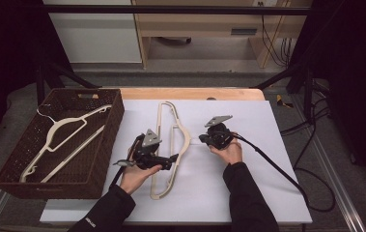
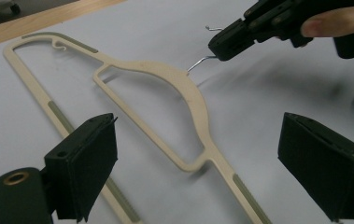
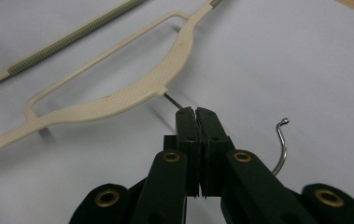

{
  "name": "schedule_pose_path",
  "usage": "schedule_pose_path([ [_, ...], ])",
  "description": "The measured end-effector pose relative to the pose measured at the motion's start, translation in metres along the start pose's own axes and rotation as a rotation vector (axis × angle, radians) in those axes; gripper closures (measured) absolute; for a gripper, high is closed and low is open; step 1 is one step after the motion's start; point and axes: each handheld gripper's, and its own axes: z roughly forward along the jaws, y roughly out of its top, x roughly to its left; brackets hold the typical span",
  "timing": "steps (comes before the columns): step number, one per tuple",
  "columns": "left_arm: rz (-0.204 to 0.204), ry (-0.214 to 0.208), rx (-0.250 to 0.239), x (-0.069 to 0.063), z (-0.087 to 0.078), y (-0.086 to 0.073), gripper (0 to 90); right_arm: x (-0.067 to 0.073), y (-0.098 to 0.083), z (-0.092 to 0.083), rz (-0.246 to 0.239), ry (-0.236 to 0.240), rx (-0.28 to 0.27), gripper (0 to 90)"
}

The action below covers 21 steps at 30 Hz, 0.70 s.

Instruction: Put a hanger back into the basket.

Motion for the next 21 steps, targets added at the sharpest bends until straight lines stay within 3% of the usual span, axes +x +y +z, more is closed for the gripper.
schedule_pose_path([
  [4, -0.018, -0.01, 0.015, 0.0, 0.019, 0.008, 14.2, 0.001, 0.002, -0.005, -0.004, 0.003, 0.002, 89.5],
  [9, -0.009, -0.004, 0.056, -0.003, 0.044, 0.012, 18.7, 0.003, 0.005, -0.007, -0.016, -0.001, 0.002, 89.5],
  [16, 0.029, 0.016, 0.137, -0.007, 0.072, 0.009, 31.1, 0.005, 0.006, -0.009, -0.013, -0.005, -0.007, 89.5],
  [21, 0.002, 0.004, 0.167, -0.003, 0.082, 0.006, 43.2, 0.006, 0.008, -0.011, -0.017, -0.009, -0.012, 89.4],
])
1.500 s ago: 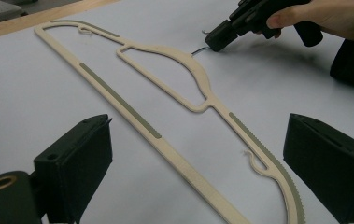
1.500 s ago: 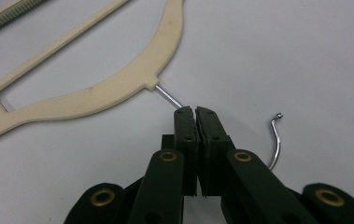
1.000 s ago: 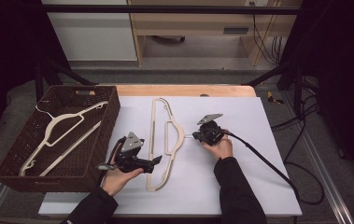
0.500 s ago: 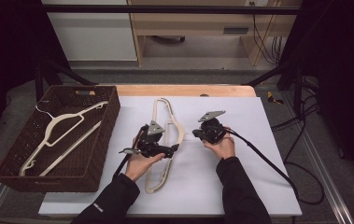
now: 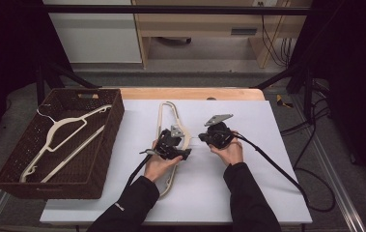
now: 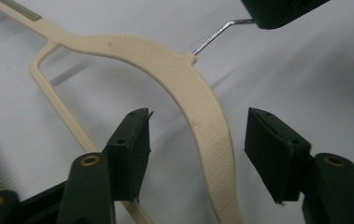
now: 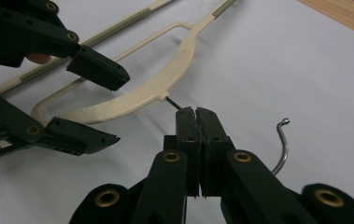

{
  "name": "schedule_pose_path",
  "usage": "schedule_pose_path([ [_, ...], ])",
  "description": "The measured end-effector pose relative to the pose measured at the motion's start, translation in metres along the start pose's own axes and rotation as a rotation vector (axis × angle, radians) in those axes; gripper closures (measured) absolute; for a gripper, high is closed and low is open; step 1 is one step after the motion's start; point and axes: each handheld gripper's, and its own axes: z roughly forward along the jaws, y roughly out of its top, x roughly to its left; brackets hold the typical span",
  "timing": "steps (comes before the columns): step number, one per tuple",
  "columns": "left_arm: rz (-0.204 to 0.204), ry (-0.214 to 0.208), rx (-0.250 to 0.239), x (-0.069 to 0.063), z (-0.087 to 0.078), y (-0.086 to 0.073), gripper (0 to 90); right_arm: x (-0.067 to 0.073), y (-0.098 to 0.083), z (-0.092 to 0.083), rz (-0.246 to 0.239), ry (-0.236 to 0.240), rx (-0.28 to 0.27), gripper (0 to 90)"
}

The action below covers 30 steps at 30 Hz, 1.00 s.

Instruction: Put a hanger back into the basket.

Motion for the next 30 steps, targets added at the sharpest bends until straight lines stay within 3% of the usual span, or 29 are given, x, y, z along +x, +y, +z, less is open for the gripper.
schedule_pose_path([
  [6, 0.007, -0.025, 0.012, -0.003, 0.004, -0.001, 56.5, 0.001, 0.0, 0.0, -0.005, -0.004, 0.0, 89.5],
  [10, 0.021, -0.006, 0.028, -0.006, 0.001, 0.003, 67.5, 0.001, 0.001, -0.002, -0.008, -0.002, -0.007, 89.4],
  [17, -0.028, -0.008, 0.025, -0.006, -0.004, 0.004, 70.6, 0.003, 0.002, -0.007, -0.012, -0.002, -0.031, 89.0],
  [20, -0.037, -0.004, 0.024, -0.005, -0.01, 0.005, 71.2, 0.005, 0.003, -0.011, -0.023, 0.004, -0.071, 87.5],
  [26, -0.055, 0.026, 0.006, 0.001, -0.033, 0.006, 72.6, 0.011, 0.008, -0.037, -0.033, 0.101, -0.211, 73.6],
  [30, -0.07, 0.027, -0.007, 0.006, -0.045, 0.005, 73.6, 0.015, 0.009, -0.058, -0.026, 0.125, -0.283, 70.0],
])
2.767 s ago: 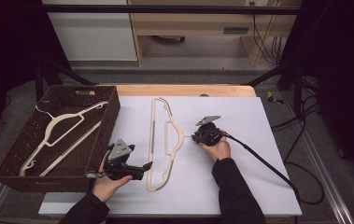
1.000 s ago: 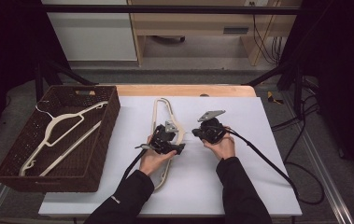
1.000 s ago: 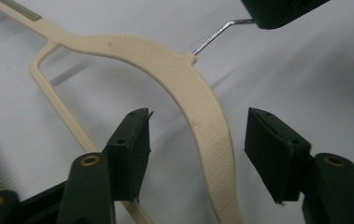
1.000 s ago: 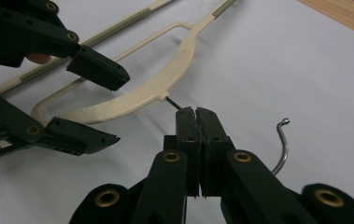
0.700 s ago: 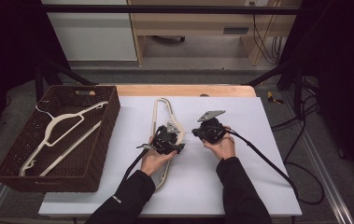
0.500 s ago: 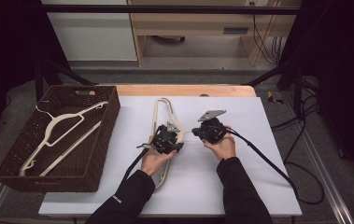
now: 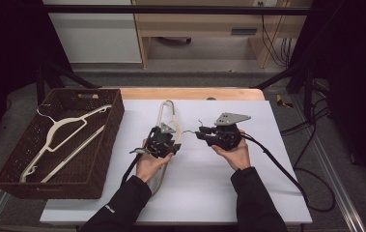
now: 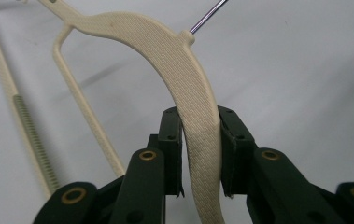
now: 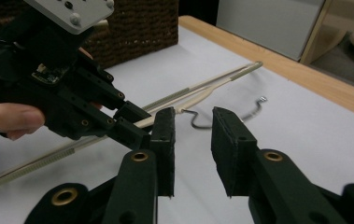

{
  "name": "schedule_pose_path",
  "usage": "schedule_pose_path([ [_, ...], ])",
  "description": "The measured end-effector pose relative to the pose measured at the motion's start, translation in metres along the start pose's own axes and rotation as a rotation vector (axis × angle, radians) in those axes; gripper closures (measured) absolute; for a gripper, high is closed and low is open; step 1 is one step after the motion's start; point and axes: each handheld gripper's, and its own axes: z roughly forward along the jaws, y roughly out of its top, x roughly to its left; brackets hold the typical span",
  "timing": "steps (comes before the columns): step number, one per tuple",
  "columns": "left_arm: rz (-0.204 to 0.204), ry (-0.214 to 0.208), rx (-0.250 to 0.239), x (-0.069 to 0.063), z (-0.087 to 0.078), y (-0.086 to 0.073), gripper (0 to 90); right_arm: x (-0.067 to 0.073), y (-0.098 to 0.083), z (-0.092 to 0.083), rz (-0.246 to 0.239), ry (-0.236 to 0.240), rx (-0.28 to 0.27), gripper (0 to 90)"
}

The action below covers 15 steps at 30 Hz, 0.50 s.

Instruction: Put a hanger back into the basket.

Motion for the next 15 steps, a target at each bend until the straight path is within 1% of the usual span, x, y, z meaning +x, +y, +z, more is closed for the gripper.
schedule_pose_path([
  [1, -0.001, 0.013, -0.015, 0.003, -0.006, -0.001, 73.9, 0.001, 0.002, -0.005, -0.007, -0.006, -0.013, 69.3],
  [3, 0.0, 0.026, -0.013, 0.007, -0.014, -0.001, 74.4, 0.003, 0.003, -0.012, -0.011, -0.021, -0.023, 67.6],
  [5, -0.004, 0.042, -0.021, 0.01, -0.021, -0.002, 74.8, 0.005, 0.003, -0.018, -0.014, -0.032, -0.035, 65.2],
  [9, -0.023, 0.067, -0.031, 0.02, -0.037, -0.004, 76.1, 0.008, 0.0, -0.028, -0.01, -0.053, -0.046, 54.1],
  [11, -0.031, 0.083, -0.036, 0.026, -0.045, -0.005, 76.7, 0.01, -0.001, -0.033, 0.002, -0.059, -0.058, 47.8],
  [12, -0.033, 0.087, -0.036, 0.028, -0.047, -0.005, 77.1, 0.01, -0.001, -0.035, 0.014, -0.059, -0.077, 44.9],
  [13, -0.033, 0.087, -0.036, 0.028, -0.047, -0.005, 77.3, 0.01, -0.001, -0.035, 0.014, -0.059, -0.077, 44.9],
  [14, -0.051, 0.096, -0.039, 0.034, -0.053, -0.007, 77.8, 0.01, -0.002, -0.04, 0.028, -0.064, -0.097, 40.3],
  [15, -0.057, 0.102, -0.041, 0.036, -0.055, -0.008, 78.0, 0.01, -0.002, -0.042, 0.033, -0.066, -0.104, 39.1],
])
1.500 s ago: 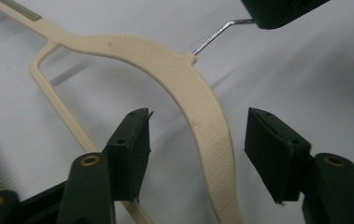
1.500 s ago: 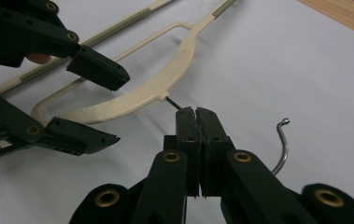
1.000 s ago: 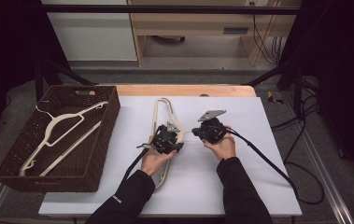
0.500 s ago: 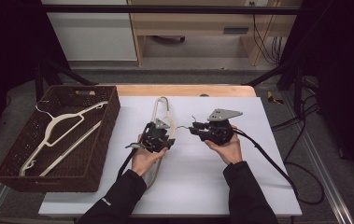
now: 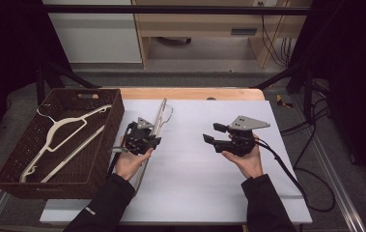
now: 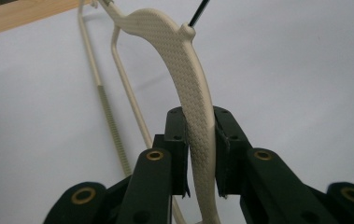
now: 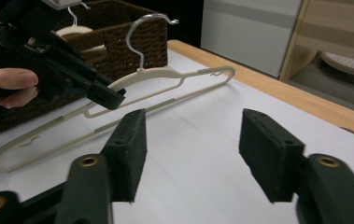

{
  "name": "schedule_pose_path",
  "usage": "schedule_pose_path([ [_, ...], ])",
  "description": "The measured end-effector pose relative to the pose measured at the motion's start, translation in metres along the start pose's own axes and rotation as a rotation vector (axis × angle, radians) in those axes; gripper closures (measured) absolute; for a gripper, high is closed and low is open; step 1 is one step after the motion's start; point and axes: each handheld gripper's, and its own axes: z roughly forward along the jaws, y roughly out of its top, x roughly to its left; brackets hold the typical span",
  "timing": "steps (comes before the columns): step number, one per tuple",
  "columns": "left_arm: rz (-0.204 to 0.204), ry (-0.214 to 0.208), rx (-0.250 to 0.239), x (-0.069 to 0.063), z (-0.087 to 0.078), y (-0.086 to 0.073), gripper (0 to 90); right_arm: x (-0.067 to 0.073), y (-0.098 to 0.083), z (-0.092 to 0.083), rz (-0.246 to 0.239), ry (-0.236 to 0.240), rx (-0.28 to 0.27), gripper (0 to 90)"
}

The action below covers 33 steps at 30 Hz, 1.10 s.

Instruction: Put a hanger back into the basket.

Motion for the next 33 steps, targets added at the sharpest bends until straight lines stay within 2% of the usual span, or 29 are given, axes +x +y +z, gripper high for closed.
schedule_pose_path([
  [4, -0.03, 0.017, -0.01, 0.008, -0.006, -0.002, 79.2, -0.001, -0.002, -0.007, 0.013, -0.009, -0.017, 32.9],
  [5, -0.035, 0.031, -0.007, 0.014, -0.01, -0.002, 79.4, -0.001, -0.005, -0.011, 0.016, -0.028, -0.017, 29.1],
  [10, -0.052, 0.059, -0.003, 0.025, -0.016, -0.004, 80.1, -0.003, -0.011, -0.019, 0.034, -0.039, -0.013, 25.9],
  [13, -0.079, 0.086, 0.004, 0.036, -0.021, -0.007, 80.6, -0.004, -0.015, -0.024, 0.037, -0.042, -0.007, 24.4],
  [17, -0.108, 0.107, 0.005, 0.042, -0.023, -0.009, 82.1, -0.004, -0.018, -0.028, 0.049, -0.06, -0.011, 20.8],
  [19, -0.109, 0.117, -0.001, 0.042, -0.024, -0.009, 84.8, -0.004, -0.019, -0.029, 0.047, -0.062, -0.014, 19.0],
  [20, -0.091, 0.141, -0.002, 0.041, -0.025, -0.009, 85.8, -0.003, -0.019, -0.03, 0.05, -0.064, -0.014, 18.0],
  [23, -0.107, 0.101, -0.023, 0.041, -0.029, -0.009, 85.9, -0.002, -0.021, -0.032, 0.051, -0.064, -0.012, 15.9],
  [25, -0.092, 0.102, -0.035, 0.039, -0.032, -0.008, 86.1, -0.001, -0.023, -0.034, 0.047, -0.066, -0.005, 14.6],
  [28, -0.098, 0.086, -0.05, 0.038, -0.036, -0.007, 86.1, 0.001, -0.025, -0.038, 0.049, -0.07, -0.005, 13.5],
  [29, -0.083, 0.066, -0.068, 0.036, -0.043, -0.006, 86.2, 0.002, -0.026, -0.041, 0.046, -0.075, -0.003, 12.7],
  [33, -0.046, 0.036, -0.105, 0.03, -0.06, -0.002, 86.3, 0.005, -0.029, -0.047, 0.048, -0.078, -0.004, 10.8],
])
